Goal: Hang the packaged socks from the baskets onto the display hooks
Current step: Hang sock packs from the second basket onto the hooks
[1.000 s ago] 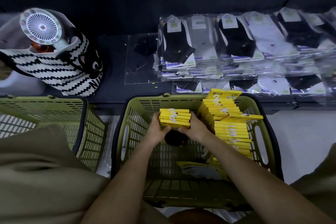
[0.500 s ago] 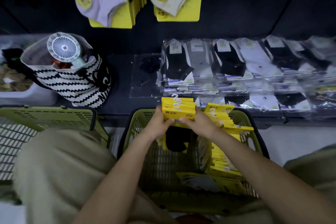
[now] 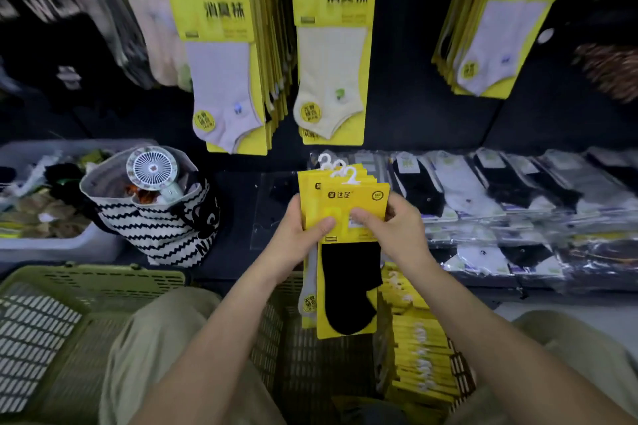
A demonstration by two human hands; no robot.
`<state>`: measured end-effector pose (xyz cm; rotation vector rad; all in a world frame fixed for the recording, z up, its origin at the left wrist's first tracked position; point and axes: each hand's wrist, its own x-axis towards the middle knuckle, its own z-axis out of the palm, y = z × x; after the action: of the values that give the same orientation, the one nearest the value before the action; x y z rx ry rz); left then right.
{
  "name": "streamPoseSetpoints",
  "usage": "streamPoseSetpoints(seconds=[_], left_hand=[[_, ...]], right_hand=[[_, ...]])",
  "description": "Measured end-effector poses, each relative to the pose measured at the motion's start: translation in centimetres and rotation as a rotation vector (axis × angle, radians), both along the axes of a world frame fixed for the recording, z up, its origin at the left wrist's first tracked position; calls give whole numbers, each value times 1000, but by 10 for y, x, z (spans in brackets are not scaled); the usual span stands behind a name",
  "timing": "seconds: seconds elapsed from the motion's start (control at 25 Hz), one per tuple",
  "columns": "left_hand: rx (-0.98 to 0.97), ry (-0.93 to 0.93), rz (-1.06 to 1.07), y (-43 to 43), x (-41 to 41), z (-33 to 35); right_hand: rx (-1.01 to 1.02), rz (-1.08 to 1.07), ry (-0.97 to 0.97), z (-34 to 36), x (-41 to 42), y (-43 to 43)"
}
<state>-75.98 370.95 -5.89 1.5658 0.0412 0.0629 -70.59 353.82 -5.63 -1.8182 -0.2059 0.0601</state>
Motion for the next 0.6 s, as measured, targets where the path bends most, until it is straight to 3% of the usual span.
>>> streamPoseSetpoints(seconds=[0.24,0.6], left_hand=[[-66,-160,56,7,16,56],[72,-398,295,43,56,158]], right_hand=[[95,47,-130,62,23,-1],[301,73,-249,163,66,20]])
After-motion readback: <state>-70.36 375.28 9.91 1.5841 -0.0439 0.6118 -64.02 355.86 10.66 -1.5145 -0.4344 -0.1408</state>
